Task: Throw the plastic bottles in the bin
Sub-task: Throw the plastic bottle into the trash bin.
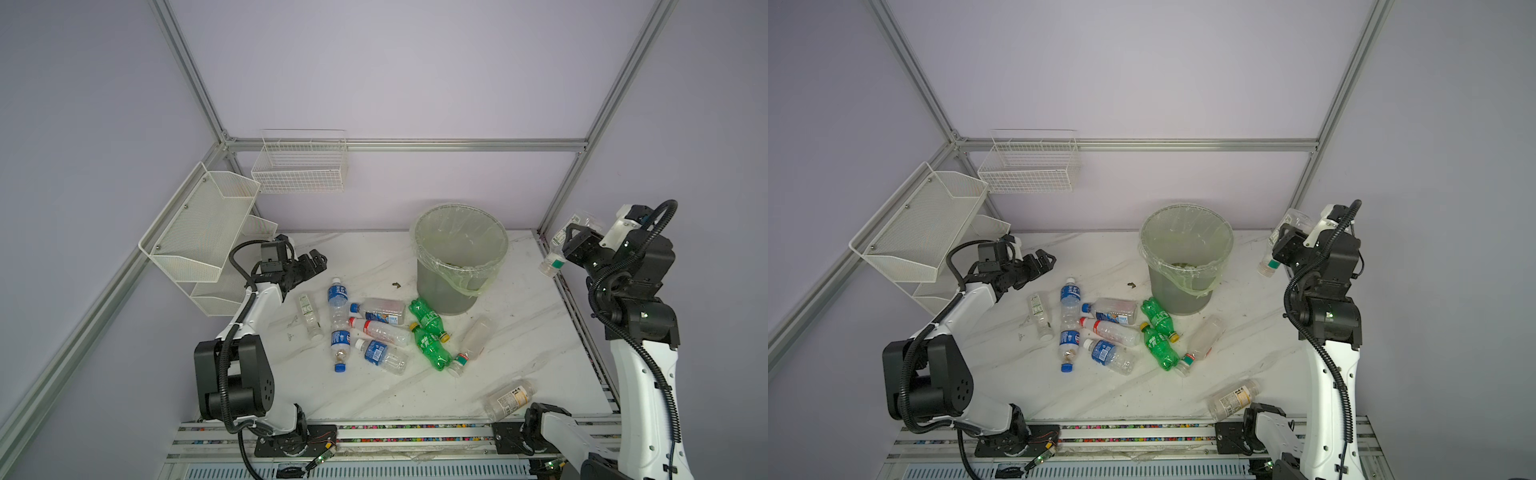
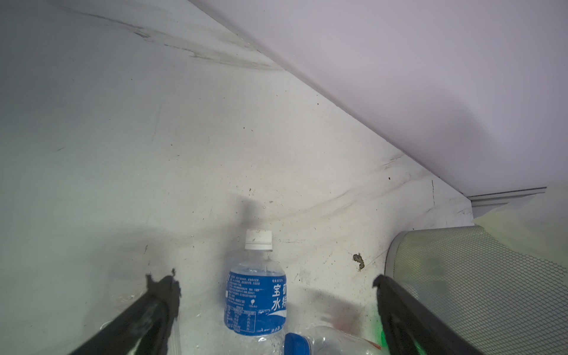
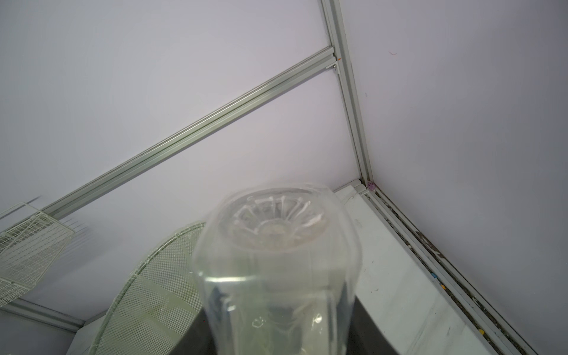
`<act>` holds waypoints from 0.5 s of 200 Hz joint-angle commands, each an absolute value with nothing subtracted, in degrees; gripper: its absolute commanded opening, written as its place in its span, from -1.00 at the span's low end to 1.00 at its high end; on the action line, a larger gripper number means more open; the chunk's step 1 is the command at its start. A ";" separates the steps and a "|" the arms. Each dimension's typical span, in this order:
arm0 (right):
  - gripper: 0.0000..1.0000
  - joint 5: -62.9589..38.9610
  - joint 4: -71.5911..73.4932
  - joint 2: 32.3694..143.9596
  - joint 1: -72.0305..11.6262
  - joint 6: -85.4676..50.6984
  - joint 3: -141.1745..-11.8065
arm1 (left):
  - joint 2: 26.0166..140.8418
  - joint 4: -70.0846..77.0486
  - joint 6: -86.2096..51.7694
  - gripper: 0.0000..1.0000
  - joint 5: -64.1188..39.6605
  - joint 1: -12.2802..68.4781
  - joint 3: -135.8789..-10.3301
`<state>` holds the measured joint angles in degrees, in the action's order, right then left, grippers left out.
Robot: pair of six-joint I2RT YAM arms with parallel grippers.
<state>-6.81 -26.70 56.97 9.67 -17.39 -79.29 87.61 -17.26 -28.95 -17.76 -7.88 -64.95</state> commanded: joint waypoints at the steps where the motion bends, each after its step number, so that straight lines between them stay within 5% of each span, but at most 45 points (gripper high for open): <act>1: -0.43 -11.65 -22.48 54.77 9.85 -15.50 -80.32 | 86.40 -15.38 -29.08 0.99 -17.63 -8.19 -68.82; 100: -0.38 -20.21 -12.08 40.51 9.85 -17.57 -67.85 | 87.10 -15.12 -28.64 1.00 -17.11 -7.47 -68.38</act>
<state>-17.93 -15.25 40.38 9.67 -17.08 -68.10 87.61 -17.26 -28.95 -17.50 -7.75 -64.95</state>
